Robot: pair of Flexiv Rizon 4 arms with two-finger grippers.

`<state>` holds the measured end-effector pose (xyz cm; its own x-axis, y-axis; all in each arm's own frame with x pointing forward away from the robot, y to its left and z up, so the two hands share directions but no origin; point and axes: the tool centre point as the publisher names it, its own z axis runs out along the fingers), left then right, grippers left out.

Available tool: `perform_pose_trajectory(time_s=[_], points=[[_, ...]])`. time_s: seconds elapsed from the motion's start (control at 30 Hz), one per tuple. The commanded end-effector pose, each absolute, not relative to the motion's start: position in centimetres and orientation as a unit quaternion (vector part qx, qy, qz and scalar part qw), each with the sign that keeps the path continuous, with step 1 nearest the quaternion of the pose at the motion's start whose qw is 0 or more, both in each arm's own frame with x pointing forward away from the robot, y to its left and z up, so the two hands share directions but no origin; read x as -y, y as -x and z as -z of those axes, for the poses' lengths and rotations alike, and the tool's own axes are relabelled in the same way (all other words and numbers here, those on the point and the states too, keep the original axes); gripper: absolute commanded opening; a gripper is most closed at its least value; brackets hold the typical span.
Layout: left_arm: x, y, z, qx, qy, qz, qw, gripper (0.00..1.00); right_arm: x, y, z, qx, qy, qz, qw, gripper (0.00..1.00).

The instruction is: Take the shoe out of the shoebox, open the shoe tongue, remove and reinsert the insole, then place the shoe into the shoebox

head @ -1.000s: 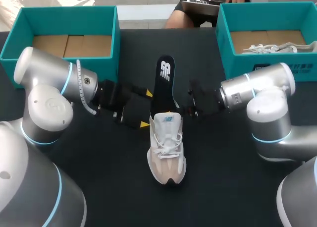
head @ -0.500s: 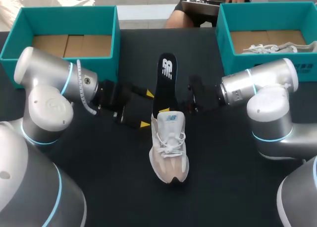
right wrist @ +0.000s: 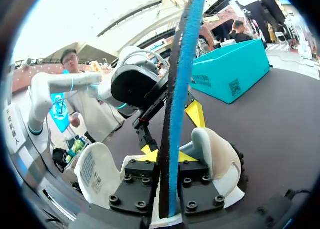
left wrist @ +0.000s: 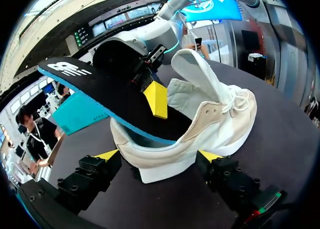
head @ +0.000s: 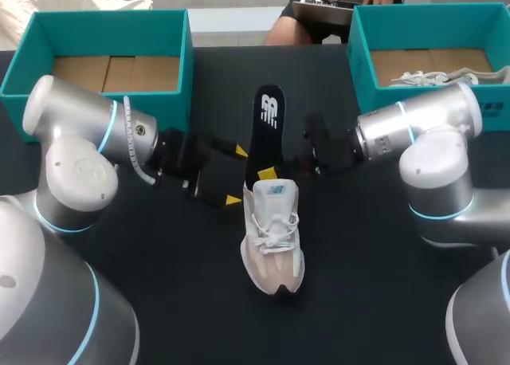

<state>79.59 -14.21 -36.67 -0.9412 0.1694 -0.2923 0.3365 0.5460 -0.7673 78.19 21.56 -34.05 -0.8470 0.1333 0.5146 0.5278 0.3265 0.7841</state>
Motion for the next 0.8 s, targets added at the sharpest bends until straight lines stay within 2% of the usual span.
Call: perform_pose_trajectory(time_s=[0.03, 0.33, 0.53, 0.63, 0.8], points=[[14.2, -79.6, 36.7, -0.875, -0.145, 0.453, 0.092, 1.0, -21.6, -77.7, 34.5, 0.795, 0.215, 0.532, 0.194, 0.0], [14.2, -79.6, 36.7, -0.875, -0.145, 0.453, 0.092, 1.0, -21.7, -75.3, 37.4, 0.794, 0.257, 0.492, 0.249, 0.0], [14.2, -79.6, 36.7, -0.875, -0.145, 0.453, 0.092, 1.0, -21.5, -75.1, 37.0, 0.794, 0.261, 0.494, 0.239, 0.0], [14.2, -79.6, 36.7, -0.875, -0.145, 0.453, 0.092, 1.0, -21.2, -75.6, 36.2, 0.799, 0.258, 0.495, 0.225, 0.18], [14.2, -79.6, 36.7, -0.875, -0.145, 0.453, 0.092, 1.0, -21.0, -76.2, 35.1, 0.805, 0.252, 0.497, 0.205, 0.24]])
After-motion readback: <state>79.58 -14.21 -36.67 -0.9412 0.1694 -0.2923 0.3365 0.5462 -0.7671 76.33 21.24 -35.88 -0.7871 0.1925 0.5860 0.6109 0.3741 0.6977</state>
